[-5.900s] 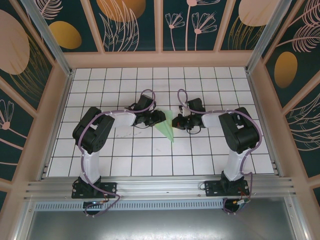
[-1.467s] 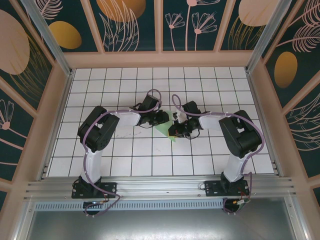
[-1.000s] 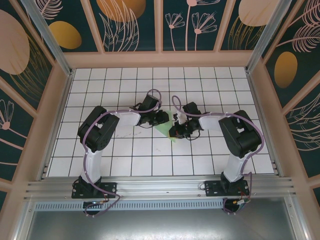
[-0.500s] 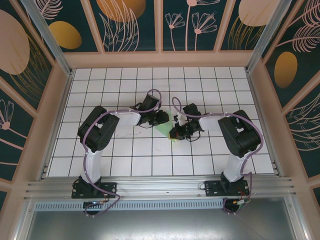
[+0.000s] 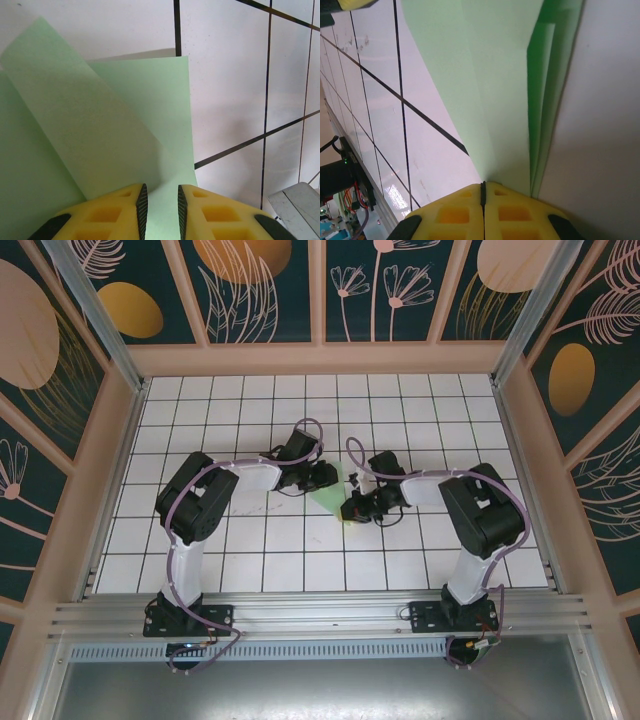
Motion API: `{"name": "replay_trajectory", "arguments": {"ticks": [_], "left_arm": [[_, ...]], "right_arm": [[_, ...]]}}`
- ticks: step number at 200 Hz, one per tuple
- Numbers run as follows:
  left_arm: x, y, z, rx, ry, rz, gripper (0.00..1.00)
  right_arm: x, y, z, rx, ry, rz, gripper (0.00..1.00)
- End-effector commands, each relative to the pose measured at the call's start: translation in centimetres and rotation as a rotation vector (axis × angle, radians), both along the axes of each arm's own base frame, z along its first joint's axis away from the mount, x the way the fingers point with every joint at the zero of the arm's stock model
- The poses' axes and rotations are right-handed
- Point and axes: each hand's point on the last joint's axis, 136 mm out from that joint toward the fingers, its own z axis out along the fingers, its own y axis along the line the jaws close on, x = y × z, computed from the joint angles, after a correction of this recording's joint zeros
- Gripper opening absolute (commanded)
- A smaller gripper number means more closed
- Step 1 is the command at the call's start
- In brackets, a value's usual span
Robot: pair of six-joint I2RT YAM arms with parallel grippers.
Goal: Fold a paper plane with a square sheet of paper (fold left side to right side)
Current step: Fourth fold the wing at the center of the table.
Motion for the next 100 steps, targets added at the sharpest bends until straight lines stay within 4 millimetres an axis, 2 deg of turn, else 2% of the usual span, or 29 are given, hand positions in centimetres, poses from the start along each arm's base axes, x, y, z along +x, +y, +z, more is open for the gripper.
{"name": "replay_trajectory", "arguments": {"ticks": [1,100], "left_arm": [[-2.58,3.23,-4.56,0.166,0.125,0.018,0.26],[-2.52,3.27,-4.53,0.169,0.124,0.018,0.26]], "right_arm": [[-4.47,-2.02,-1.78,-0.087,0.152,0.028,0.05],[-5.29,-2.87,-1.85,-0.117,0.162,0.030,0.02]]}}
